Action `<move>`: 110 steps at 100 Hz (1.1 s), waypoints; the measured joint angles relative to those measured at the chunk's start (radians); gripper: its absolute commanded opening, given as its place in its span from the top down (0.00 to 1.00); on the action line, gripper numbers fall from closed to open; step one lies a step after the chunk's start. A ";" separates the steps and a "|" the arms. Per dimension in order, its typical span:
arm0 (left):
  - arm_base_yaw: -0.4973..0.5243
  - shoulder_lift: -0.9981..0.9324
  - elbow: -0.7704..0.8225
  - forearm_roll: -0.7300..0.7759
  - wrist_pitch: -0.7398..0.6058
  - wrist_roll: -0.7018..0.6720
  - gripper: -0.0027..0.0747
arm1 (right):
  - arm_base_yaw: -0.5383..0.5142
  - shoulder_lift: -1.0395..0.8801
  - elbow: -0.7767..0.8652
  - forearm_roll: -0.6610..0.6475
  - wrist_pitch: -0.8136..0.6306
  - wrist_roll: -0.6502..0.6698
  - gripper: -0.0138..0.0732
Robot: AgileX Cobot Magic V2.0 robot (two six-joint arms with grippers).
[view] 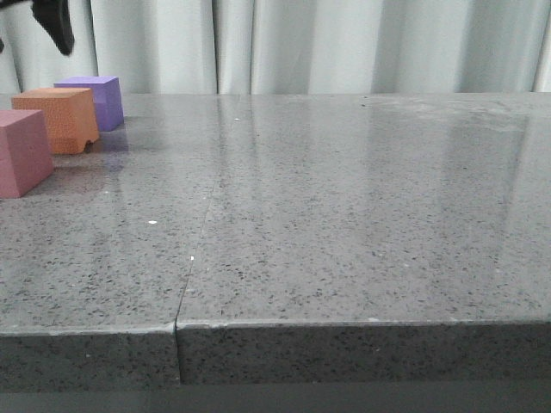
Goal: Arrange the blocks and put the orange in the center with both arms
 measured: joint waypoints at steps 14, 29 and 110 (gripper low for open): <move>0.000 -0.057 0.000 0.002 -0.002 -0.002 0.71 | 0.000 0.000 0.000 0.000 0.000 0.000 0.92; 0.000 -0.117 0.016 0.002 -0.006 -0.002 0.95 | 0.000 0.000 0.000 0.000 0.000 0.000 0.92; 0.000 -0.576 0.520 -0.010 -0.191 -0.006 0.99 | 0.000 0.000 0.000 0.000 0.000 0.000 0.92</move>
